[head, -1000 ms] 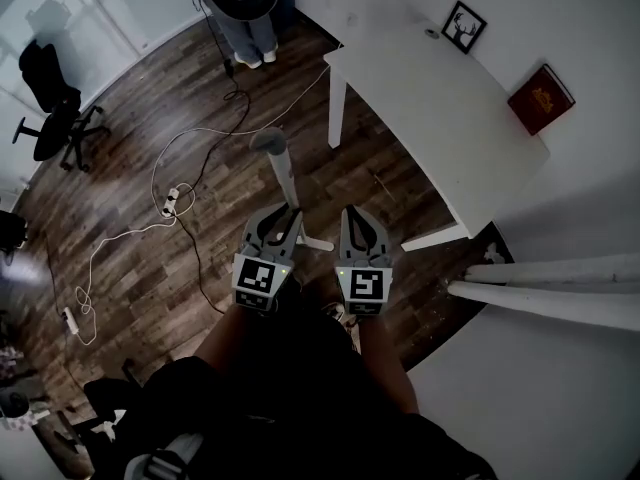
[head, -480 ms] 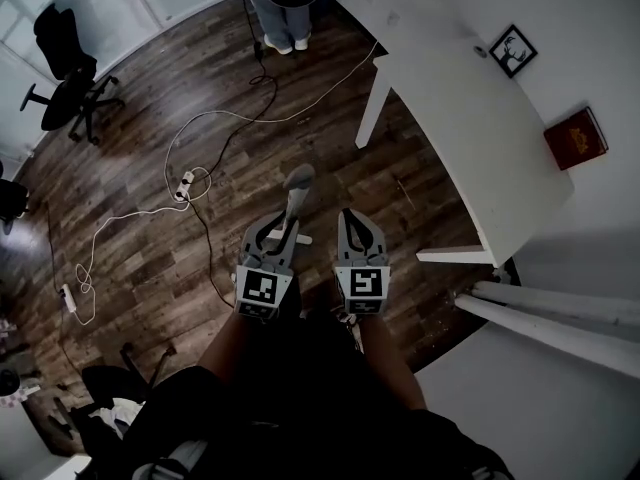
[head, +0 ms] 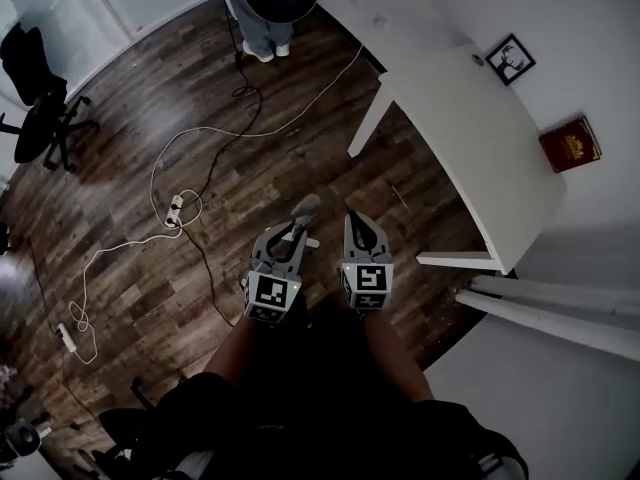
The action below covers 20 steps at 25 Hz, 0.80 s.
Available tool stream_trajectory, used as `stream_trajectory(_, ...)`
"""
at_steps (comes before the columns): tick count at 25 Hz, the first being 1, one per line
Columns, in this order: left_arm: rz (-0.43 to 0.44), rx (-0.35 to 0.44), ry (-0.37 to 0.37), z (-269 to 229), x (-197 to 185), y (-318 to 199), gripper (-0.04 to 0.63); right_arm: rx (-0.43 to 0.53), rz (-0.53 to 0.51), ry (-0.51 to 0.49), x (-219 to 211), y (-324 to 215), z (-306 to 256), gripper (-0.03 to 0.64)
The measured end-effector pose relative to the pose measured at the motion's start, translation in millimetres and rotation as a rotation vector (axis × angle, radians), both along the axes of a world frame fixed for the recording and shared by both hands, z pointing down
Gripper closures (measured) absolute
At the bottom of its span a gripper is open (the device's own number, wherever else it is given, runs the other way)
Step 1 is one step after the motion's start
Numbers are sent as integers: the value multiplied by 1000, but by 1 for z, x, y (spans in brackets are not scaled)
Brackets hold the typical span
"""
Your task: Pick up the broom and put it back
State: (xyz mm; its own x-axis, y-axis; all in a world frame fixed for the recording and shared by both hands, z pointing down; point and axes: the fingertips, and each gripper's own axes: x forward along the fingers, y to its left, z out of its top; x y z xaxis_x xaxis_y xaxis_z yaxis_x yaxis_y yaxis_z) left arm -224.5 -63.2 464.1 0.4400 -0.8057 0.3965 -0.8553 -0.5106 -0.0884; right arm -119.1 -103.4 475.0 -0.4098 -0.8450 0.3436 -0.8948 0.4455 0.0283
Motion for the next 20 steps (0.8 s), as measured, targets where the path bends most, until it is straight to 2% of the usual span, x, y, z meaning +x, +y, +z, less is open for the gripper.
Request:
stream_trajectory(5,66,-2,5,18,0,-30,517,5,15,51,-11,-16,-1,594)
stream_trajectory(8,102,-24,-18,33,7,-47,517,-5,33,44,-6,-27,7,594)
stream_trajectory(12,91,-54,-27,52,11,-78,517,-26,47,57,6,-51,25,595)
stream_trajectory(18,110,-145,-56,98,21,-113,518,-108,112,-67,15,-87,72,595)
stream_trajectory(20,130,-176,-70,113,28,-125,518,-132,137,-79,23,-101,81,595)
